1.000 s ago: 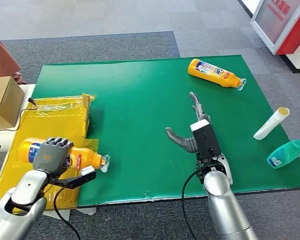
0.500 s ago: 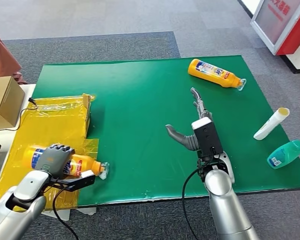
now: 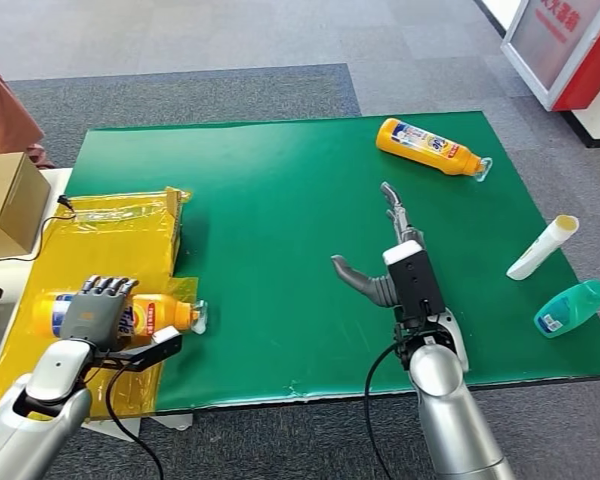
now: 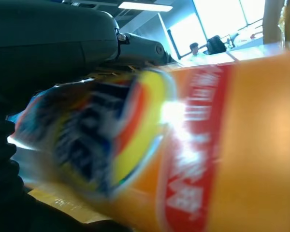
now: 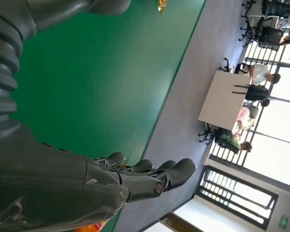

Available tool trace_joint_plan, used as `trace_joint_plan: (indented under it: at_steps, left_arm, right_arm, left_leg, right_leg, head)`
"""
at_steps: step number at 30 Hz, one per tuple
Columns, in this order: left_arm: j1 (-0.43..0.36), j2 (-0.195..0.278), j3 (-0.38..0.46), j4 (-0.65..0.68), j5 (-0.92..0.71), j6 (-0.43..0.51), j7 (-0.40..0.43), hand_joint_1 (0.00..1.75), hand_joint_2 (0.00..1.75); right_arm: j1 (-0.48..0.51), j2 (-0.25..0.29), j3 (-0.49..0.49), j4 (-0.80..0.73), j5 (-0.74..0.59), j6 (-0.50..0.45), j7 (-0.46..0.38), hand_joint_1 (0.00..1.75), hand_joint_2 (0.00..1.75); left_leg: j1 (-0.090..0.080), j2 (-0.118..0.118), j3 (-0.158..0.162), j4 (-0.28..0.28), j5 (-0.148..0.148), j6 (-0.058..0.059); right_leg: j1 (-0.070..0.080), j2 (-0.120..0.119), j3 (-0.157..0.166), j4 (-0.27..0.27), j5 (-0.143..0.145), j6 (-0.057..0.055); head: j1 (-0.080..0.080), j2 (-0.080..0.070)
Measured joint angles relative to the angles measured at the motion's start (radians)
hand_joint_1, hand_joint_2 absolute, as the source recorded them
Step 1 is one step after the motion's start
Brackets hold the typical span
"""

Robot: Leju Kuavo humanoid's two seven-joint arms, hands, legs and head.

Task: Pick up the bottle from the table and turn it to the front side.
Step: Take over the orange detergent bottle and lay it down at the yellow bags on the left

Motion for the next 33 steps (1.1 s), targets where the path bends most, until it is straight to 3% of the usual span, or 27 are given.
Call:
trace_joint_plan:
  at_steps: [8,20,26,30,32,33]
  left_arm:
    - [0.038,-0.029,0.036,-0.014,-0.003,0.048,-0.041,0.0,1.75]
    - [0.11,-0.052,0.037,-0.145,0.075,0.081,-0.116,0.0,1.75]
    - [0.154,-0.082,0.055,-0.257,0.452,0.093,-0.302,0.0,1.75]
    - [0.165,-0.089,0.065,-0.284,0.558,0.076,-0.347,0.0,1.75]
    - [0.214,-0.113,0.104,-0.364,0.933,-0.075,-0.487,0.0,1.75]
    - [0.247,-0.127,0.134,-0.42,1.166,-0.171,-0.567,0.0,1.31]
  right_arm:
    - [0.038,0.0,-0.005,-0.008,0.007,-0.003,-0.007,0.0,1.75]
    - [0.076,0.0,-0.022,-0.037,0.019,-0.002,-0.009,0.0,1.75]
    - [0.093,0.0,-0.03,-0.047,0.019,-0.008,-0.022,0.0,1.75]
    - [0.096,0.0,-0.031,-0.047,0.017,-0.011,-0.027,0.0,1.75]
    - [0.104,-0.006,-0.033,-0.048,0.005,-0.029,-0.042,0.0,1.75]
    - [0.11,-0.011,-0.034,-0.048,-0.002,-0.039,-0.052,0.0,1.75]
  left_leg:
    - [0.0,0.0,0.0,0.0,0.0,0.0]
    - [0.0,0.0,0.0,0.0,0.0,0.0]
    - [0.0,0.0,0.0,0.0,-0.001,0.0]
    - [0.0,0.0,0.0,0.0,-0.001,0.0]
    - [0.0,0.0,0.0,0.0,-0.001,0.0]
    - [0.0,0.0,0.0,0.0,-0.001,0.0]
  right_leg:
    - [0.0,0.0,0.0,0.0,0.0,0.0]
    - [0.0,0.0,0.0,0.0,0.0,0.0]
    - [0.0,0.0,0.0,0.0,0.0,0.0]
    - [0.0,0.0,-0.001,0.0,0.0,0.0]
    - [0.0,0.0,-0.001,0.0,-0.001,0.0]
    - [0.0,0.0,-0.001,0.0,-0.001,0.0]
  head:
    - [0.0,0.0]
    - [0.0,0.0]
    - [0.0,0.0]
    - [0.0,0.0]
    - [0.0,0.0]
    - [0.0,0.0]
